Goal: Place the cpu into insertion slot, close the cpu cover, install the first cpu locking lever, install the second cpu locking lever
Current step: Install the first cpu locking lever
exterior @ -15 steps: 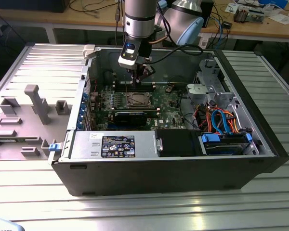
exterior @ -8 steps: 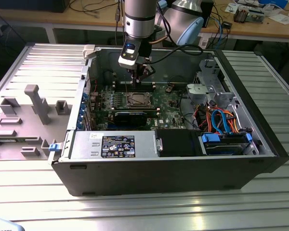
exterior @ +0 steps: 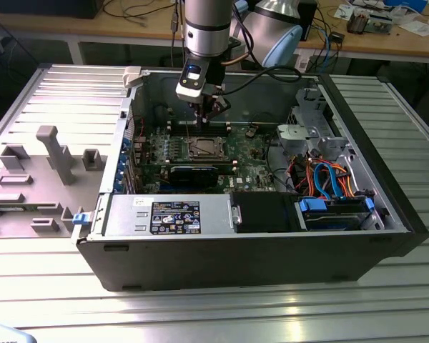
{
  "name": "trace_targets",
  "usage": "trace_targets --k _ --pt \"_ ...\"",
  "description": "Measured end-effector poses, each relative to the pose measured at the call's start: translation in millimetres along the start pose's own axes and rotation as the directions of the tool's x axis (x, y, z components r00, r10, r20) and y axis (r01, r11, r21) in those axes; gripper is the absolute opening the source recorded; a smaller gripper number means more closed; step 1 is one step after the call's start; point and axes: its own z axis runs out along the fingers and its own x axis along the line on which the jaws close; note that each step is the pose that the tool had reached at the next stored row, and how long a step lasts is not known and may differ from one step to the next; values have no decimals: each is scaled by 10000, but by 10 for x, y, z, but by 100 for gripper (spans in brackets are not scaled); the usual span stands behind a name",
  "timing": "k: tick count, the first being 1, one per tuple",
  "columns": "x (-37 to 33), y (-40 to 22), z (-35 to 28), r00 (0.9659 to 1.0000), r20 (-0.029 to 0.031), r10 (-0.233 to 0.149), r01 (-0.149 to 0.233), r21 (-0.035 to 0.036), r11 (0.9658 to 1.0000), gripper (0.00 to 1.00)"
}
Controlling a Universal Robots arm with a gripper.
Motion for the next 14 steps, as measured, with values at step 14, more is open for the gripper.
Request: trace_targets --k 14 --pt "0 0 0 10000 0 -62 62 -1 10000 11"
